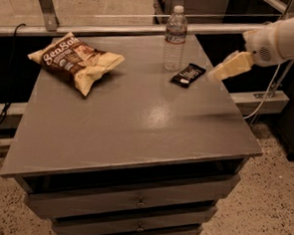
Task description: Move rxbar chocolate near water bottle
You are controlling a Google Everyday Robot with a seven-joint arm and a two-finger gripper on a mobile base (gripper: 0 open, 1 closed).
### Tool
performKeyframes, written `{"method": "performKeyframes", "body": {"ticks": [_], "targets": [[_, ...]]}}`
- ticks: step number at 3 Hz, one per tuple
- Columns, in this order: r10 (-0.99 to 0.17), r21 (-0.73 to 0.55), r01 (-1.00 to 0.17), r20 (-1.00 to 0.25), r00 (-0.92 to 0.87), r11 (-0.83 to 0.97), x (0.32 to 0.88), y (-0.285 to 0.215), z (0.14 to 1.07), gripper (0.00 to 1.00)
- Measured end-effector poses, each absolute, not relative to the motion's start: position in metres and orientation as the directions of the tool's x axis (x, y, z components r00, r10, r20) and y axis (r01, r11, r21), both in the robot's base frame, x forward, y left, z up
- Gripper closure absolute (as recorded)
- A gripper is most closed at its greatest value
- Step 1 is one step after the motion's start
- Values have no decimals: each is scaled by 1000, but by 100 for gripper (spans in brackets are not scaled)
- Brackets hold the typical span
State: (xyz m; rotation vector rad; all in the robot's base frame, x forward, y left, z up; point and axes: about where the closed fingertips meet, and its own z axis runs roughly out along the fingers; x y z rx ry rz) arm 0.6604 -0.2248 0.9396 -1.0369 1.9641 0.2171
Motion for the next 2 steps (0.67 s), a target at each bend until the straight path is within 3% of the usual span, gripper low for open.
{"method": "performKeyframes", "body": {"ticks": [2], "targets": [[-577,-283,-675,-775,-258,681,618,-270,981,0]]}}
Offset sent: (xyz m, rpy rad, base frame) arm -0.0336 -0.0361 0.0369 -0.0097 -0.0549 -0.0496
